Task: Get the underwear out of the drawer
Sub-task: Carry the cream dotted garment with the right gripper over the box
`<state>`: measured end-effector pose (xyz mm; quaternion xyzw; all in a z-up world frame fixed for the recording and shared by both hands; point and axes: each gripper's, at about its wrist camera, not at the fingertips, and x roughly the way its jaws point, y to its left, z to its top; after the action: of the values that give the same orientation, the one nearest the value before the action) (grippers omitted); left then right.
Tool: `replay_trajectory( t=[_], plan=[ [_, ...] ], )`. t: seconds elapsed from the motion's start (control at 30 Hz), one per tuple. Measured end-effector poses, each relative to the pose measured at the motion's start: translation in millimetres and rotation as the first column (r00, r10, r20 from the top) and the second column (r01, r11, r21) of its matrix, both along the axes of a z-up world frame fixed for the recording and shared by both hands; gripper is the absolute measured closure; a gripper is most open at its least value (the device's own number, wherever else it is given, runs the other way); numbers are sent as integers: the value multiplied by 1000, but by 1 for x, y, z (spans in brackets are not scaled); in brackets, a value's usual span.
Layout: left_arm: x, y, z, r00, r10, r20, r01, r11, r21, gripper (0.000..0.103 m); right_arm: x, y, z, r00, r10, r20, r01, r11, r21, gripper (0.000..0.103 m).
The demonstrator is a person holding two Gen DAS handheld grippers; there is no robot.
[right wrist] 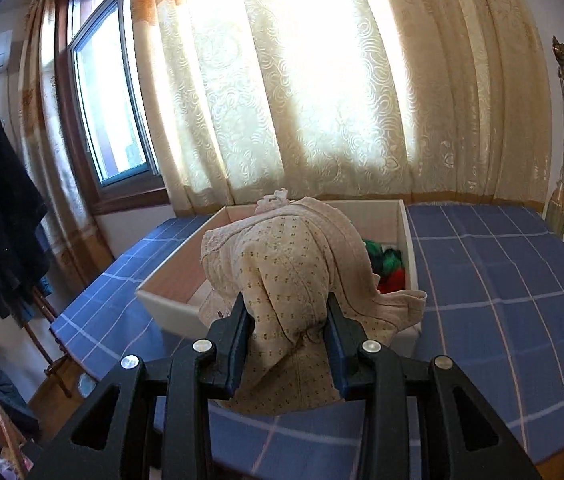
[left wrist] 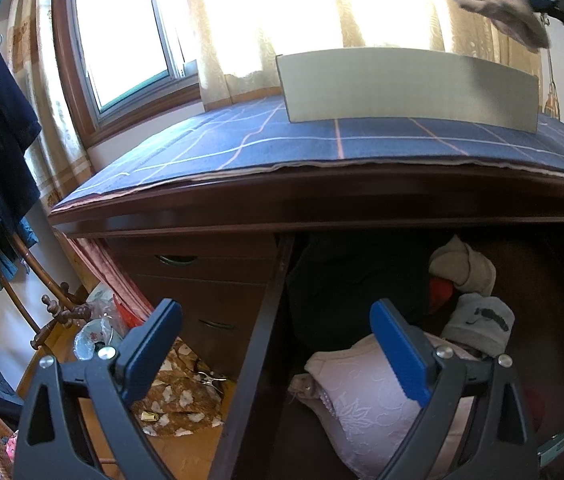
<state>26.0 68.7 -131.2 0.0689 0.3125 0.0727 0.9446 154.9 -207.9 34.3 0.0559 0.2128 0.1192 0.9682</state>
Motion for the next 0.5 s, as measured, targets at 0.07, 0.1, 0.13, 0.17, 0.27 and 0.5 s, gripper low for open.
replay_trajectory(
  t=[0.07, 0.1, 0.13, 0.17, 0.27, 0.5],
  plan=[
    [1, 1, 0, 1000, 0, -2, 0, 1000, -2, 6, 17, 5, 3, 1000, -9, 3, 9, 1000, -13, 66],
    [0, 1, 0, 1000, -1, -3, 1, 1000, -3, 6, 25, 7, 3, 1000, -15, -1, 15, 1000, -14, 66],
    [1, 1, 0, 1000, -2, -4, 2, 1000, -4, 6, 34, 9, 3, 1000, -21, -10, 21, 1000, -10, 66],
    [1, 1, 0, 1000, -2, -4, 2, 1000, -6, 6, 44, 11, 3, 999, -23, -24, 23, 1000, -2, 66],
    [1, 2, 0, 1000, -3, -8, 3, 1000, -12, 6, 72, 19, -2, 997, -33, -68, 33, 999, -6, 66],
    [0, 3, 1, 1000, -5, -10, 4, 1000, -14, 6, 122, 34, -21, 987, -74, -141, 68, 997, -47, 66]
  ],
)
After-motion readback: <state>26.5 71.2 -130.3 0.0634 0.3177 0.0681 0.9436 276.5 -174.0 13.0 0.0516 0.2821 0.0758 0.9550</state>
